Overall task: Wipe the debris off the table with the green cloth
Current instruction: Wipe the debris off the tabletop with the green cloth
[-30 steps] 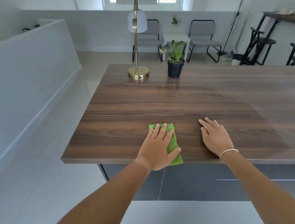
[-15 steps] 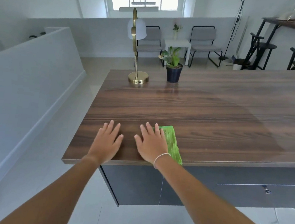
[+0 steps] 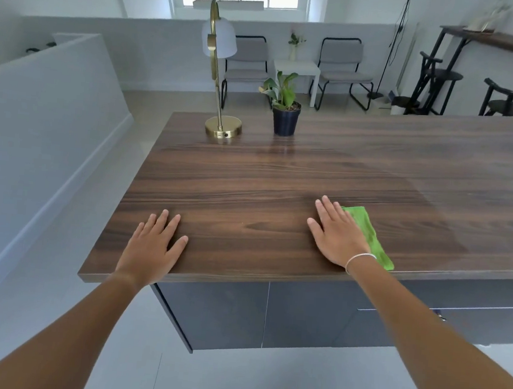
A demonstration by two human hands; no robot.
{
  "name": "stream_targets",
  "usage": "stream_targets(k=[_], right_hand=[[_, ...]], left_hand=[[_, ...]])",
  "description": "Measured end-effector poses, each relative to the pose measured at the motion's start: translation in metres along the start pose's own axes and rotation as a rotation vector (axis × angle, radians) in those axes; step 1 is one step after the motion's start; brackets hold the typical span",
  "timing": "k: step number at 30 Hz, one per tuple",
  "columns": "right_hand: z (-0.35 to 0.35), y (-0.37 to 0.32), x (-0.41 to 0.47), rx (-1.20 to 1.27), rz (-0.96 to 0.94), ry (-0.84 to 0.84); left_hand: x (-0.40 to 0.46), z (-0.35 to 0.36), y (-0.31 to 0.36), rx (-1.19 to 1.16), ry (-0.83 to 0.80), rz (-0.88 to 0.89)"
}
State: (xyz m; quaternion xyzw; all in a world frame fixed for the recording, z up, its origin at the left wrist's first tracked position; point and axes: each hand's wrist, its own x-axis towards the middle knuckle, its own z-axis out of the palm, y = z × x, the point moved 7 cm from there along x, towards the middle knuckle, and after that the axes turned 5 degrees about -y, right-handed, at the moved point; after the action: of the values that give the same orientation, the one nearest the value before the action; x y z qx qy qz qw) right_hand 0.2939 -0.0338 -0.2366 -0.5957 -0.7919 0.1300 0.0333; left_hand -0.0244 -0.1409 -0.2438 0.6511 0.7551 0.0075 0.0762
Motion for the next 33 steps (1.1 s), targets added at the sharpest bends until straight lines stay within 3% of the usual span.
stream_targets(k=[4,13,23,33], right_hand=[[-0.014,0.051,-0.001,0.000,0.066,-0.009],[-0.016,0.055,-0.003,0.027,0.051,0.000],[-0.030,0.036,0.012,0.144,0.054,0.039],[-0.057,-0.012,0.096,0.308,0.024,0.096]], left_hand=[[0.000,0.001,0.000,0.011,0.014,0.004],[0.000,-0.005,0.003,-0.091,0.008,-0.031],[0.018,-0.032,0.008,-0.323,0.058,-0.025],[0.111,-0.071,0.001,-0.515,0.068,0.053]])
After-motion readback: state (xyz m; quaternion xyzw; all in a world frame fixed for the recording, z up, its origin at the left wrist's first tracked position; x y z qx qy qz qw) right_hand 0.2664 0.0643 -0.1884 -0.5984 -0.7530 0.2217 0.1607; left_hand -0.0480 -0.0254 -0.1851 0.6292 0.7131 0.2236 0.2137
